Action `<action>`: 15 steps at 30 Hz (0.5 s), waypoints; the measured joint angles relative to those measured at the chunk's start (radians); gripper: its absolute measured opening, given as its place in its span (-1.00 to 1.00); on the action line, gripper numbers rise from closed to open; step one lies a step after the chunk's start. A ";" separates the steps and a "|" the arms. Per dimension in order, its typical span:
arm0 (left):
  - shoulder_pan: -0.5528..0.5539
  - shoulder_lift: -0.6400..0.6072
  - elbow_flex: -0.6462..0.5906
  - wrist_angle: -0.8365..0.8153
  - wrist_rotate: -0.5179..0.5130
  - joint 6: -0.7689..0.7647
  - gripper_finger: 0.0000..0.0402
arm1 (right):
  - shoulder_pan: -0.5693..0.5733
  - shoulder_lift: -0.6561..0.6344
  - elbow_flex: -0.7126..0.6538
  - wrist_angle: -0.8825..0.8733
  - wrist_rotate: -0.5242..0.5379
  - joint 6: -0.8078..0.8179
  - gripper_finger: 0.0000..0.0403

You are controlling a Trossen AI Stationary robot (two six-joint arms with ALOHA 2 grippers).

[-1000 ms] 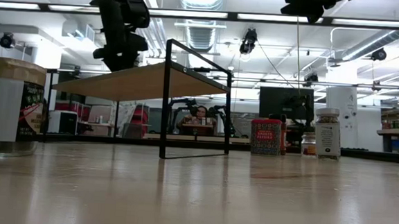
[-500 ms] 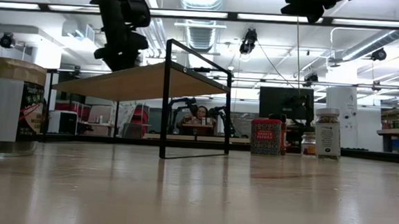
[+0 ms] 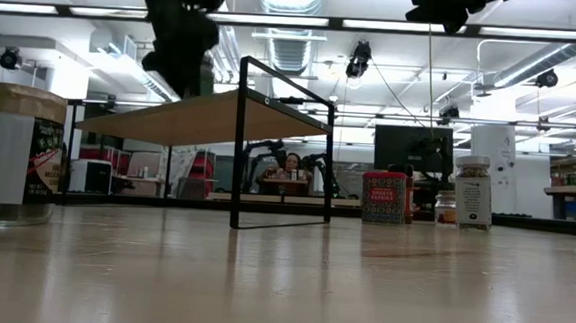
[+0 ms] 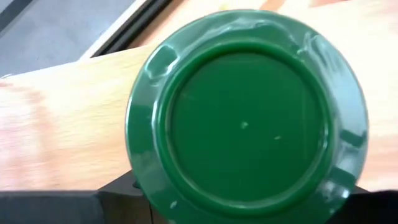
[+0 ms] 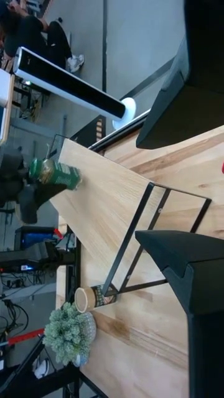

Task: Shelf spices
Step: Remove the green seasoning bottle from the shelf

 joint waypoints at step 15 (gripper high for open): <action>-0.479 -0.117 0.000 0.129 -0.013 -0.331 -0.09 | 0.000 0.000 0.000 -0.004 0.000 0.001 0.00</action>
